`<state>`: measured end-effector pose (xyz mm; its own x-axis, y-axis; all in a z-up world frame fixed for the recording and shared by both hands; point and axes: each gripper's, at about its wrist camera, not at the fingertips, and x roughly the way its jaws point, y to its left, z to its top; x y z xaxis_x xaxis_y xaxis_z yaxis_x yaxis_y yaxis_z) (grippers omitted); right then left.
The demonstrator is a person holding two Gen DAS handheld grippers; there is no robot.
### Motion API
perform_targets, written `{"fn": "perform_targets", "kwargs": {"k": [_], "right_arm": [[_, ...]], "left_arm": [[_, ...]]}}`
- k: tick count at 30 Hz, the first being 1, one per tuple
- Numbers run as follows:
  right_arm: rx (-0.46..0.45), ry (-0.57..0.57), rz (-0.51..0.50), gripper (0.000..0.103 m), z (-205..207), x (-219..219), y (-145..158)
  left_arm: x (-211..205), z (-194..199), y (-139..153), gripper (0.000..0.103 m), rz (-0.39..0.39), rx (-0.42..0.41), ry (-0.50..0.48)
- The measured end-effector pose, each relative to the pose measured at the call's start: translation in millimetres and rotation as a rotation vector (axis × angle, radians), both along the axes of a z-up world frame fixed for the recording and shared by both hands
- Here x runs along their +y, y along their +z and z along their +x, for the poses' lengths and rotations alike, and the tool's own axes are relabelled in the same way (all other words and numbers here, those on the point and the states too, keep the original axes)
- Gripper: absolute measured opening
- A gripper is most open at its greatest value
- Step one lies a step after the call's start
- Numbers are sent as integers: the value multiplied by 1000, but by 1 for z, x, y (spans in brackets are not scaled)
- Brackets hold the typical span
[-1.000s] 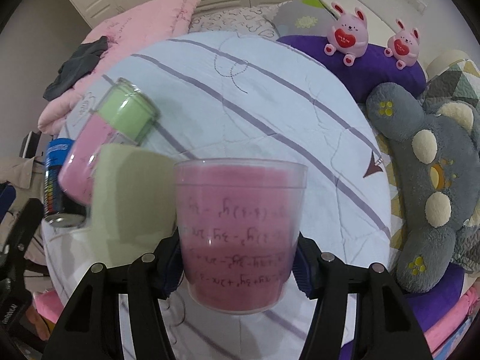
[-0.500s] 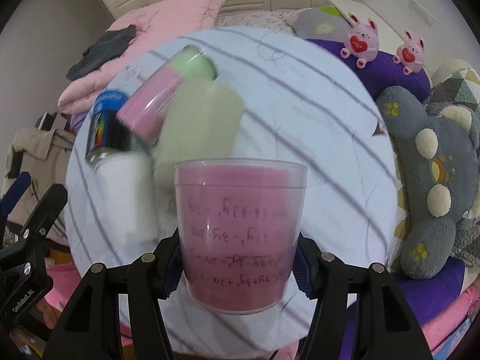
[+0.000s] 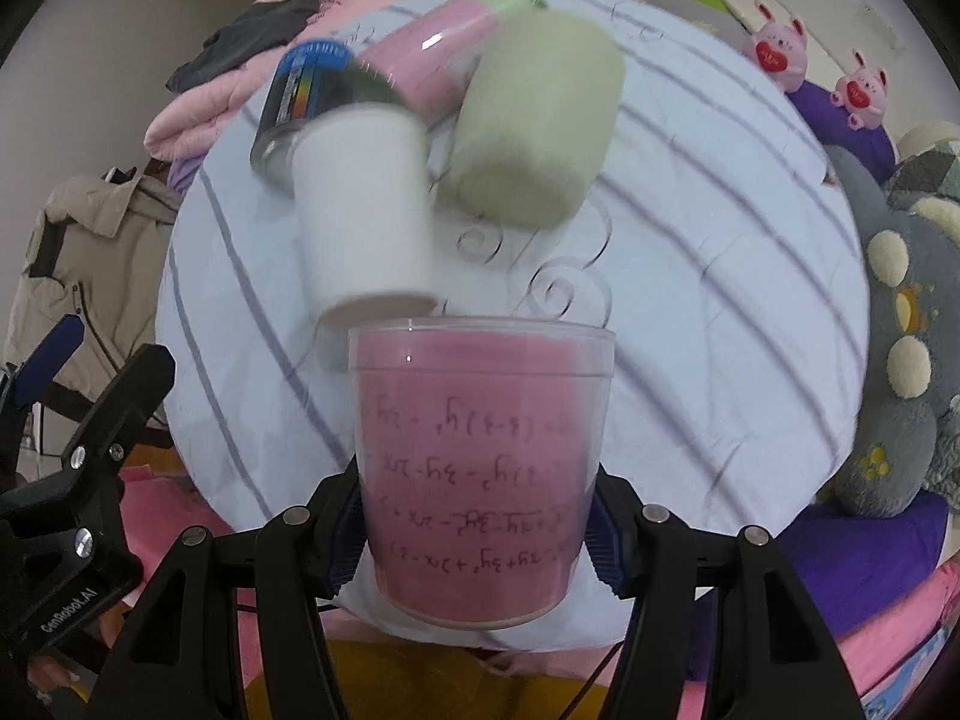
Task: Flip cup upright
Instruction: 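Lift the pink cup with the right tool and carry it toward the left tool, then close the left tool on the pink cup while the right tool opens and releases it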
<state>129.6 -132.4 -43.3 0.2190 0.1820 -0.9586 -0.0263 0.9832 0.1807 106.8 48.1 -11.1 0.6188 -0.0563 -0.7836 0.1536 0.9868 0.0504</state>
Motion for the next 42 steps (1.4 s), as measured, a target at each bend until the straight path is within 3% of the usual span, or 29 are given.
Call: {"fn": "perform_targets", "kwargs": {"k": [7, 10, 30, 36, 42], "right_arm": [[49, -12, 10, 62, -2, 10, -21], [53, -17, -9, 81, -4, 12, -24], [-7, 18, -17, 81, -23, 6, 1], [-37, 23, -4, 81, -37, -18, 16], [-49, 43, -3, 81, -37, -40, 19]], "left_arm": [[15, -8, -22, 103, -2, 47, 0], [17, -11, -26, 103, 3, 54, -5], [12, -28, -9, 103, -36, 38, 52], [-6, -34, -5, 103, -88, 68, 91], [-33, -41, 0, 103, -87, 82, 107]]}}
